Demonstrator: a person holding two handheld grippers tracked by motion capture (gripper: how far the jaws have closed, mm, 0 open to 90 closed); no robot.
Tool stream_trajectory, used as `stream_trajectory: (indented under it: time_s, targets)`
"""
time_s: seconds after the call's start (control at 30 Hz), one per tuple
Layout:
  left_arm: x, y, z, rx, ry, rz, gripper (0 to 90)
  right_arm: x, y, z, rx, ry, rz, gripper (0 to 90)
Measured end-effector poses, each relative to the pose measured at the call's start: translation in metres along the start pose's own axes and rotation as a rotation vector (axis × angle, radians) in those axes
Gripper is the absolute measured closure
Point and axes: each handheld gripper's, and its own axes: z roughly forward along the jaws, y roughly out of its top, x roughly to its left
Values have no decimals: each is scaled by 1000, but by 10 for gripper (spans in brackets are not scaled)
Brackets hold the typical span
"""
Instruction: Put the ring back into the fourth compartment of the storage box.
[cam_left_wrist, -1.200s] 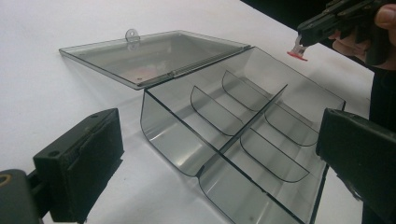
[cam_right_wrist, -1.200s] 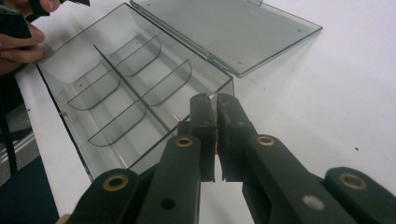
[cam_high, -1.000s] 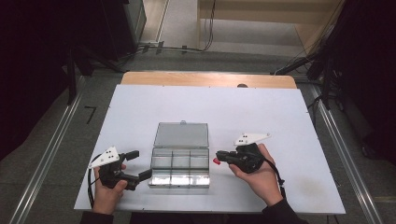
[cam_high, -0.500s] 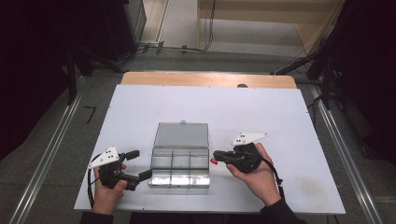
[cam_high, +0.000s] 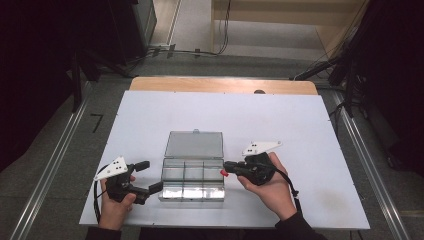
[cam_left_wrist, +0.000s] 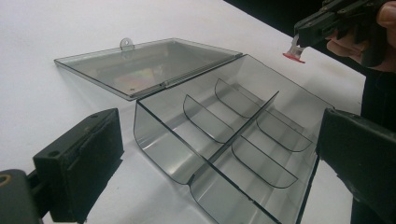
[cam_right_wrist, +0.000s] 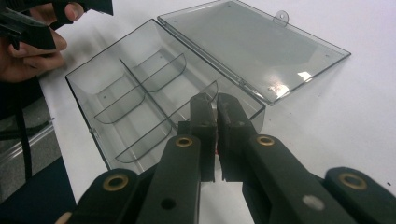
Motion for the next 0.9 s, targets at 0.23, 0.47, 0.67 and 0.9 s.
stream_trajectory:
  time_s: [0.23,0.47,0.67,0.9]
  targets:
    - [0,0,1,7,-1,2,6,4,4,3,2,7,-9,846]
    - [0,0,0,6,0,3,6,8,8,6,0,19,-19,846]
    - [-1,1,0,5,-4,2,6,12,11,11,5,26,-30,846]
    - [-1,2,-1,4,-5,8,6,17,15,15,7,34,-41,846]
